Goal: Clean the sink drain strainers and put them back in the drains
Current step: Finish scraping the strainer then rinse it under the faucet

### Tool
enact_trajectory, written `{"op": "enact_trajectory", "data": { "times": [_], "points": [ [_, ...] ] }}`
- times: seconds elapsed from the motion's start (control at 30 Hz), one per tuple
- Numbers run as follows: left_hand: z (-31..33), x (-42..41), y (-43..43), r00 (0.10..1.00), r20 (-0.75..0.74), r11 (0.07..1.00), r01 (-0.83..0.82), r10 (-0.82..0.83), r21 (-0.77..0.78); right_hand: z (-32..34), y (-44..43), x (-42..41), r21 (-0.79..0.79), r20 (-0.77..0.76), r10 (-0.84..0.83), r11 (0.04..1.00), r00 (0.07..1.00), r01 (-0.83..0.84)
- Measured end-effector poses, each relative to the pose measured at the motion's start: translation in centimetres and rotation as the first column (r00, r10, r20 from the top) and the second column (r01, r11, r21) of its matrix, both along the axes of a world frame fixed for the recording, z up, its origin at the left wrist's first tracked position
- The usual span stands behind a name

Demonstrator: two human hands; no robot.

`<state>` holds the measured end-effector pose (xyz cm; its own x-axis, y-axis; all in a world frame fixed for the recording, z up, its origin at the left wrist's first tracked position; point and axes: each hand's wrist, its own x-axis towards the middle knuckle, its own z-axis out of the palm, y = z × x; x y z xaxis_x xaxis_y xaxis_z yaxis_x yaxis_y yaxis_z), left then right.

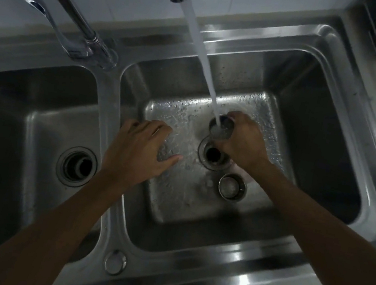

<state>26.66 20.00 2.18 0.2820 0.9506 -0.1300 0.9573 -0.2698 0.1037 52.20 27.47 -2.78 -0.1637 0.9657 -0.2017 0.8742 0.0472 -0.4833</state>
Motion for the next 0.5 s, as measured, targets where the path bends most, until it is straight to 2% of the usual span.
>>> {"op": "enact_trajectory", "data": {
  "times": [0.13, 0.27, 0.4, 0.5],
  "points": [
    [0.0, 0.0, 0.0, 1.000, -0.005, 1.000, -0.012, 0.012, -0.013, -0.1, -2.6, 0.0, -0.050, -0.018, 0.134, 0.990, 0.991, -0.135],
    [-0.2, 0.0, 0.0, 1.000, -0.003, 1.000, -0.014, 0.014, -0.001, 0.2, -0.4, 0.3, 0.007, 0.007, -0.012, 1.000, 1.000, 0.012],
    [-0.3, -0.1, 0.0, 1.000, 0.005, 1.000, -0.017, 0.017, -0.013, -0.1, -2.6, -0.4, -0.039, -0.016, 0.099, 0.994, 0.995, -0.100],
    [-0.3, -0.1, 0.1, 1.000, 0.010, 1.000, -0.017, 0.017, -0.021, -0.1, -1.3, 1.1, -0.026, 0.050, 0.016, 1.000, 0.999, -0.015]
  ]
}}
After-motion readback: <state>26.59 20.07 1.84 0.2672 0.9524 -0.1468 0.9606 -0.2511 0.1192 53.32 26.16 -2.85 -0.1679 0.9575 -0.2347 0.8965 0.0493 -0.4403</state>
